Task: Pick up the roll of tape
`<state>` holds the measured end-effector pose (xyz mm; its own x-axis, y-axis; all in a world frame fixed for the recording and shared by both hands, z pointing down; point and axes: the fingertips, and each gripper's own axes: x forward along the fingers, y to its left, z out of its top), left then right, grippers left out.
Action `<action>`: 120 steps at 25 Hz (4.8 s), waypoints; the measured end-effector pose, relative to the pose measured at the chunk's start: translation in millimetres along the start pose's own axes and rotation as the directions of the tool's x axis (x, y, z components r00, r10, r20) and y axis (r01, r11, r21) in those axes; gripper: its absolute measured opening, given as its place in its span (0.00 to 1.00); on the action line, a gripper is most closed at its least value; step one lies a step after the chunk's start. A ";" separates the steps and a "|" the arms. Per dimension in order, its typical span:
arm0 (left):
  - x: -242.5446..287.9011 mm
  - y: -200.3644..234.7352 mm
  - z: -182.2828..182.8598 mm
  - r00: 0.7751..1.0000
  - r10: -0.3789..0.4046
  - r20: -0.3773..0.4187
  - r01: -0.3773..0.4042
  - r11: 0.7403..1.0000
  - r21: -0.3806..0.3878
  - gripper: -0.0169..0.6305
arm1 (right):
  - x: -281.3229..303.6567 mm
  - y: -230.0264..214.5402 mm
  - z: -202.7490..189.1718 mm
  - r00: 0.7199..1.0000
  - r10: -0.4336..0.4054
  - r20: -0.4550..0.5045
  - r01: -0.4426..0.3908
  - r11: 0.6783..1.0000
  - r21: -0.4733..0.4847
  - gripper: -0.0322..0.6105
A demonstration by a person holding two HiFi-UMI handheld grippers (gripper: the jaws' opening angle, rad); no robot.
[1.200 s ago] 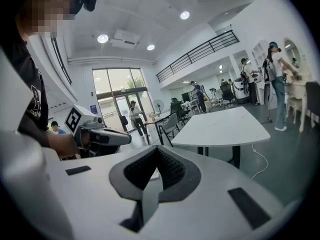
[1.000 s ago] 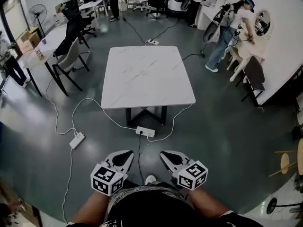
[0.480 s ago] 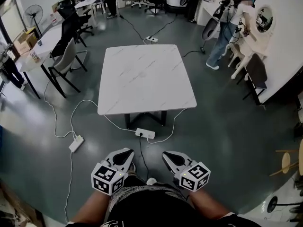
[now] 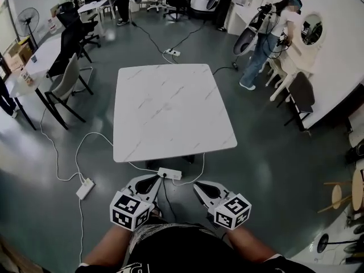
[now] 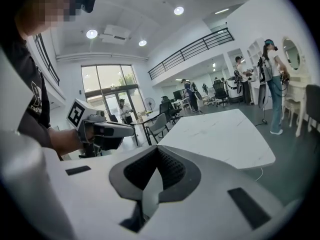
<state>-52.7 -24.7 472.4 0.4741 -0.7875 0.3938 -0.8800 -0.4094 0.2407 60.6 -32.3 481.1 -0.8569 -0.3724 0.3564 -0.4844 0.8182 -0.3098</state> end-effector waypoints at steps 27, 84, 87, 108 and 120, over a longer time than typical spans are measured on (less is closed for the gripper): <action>92.5 192.8 69.7 0.984 -0.166 -0.069 0.171 0.984 0.059 0.05 | 177.0 -76.4 96.5 0.974 -0.222 0.037 0.221 0.975 0.036 0.06; 423.0 317.2 -10.4 0.844 0.249 -0.475 -0.145 0.959 0.245 0.30 | 112.0 -288.9 68.3 0.987 -0.126 -0.097 0.139 0.980 0.139 0.06; 431.9 321.3 -12.6 0.841 0.248 -0.481 -0.148 0.960 0.236 0.32 | 109.4 -297.1 66.9 0.986 -0.136 -0.095 0.149 0.977 0.151 0.06; 439.2 340.5 -22.1 0.814 0.260 -0.519 -0.155 0.959 0.237 0.39 | 96.6 -299.0 56.6 0.977 -0.192 -0.093 0.207 0.958 0.199 0.06; 439.7 364.9 -8.1 0.840 0.304 -0.449 -0.235 0.950 0.204 0.44 | 98.0 -299.9 50.1 0.974 -0.196 -0.111 0.217 0.951 0.220 0.06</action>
<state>-165.1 -516.6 740.6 0.1433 -0.5796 0.8022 -0.9535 -0.2981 -0.0451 113.0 -336.1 564.8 -0.7202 -0.4750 0.5056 -0.6852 0.6008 -0.4117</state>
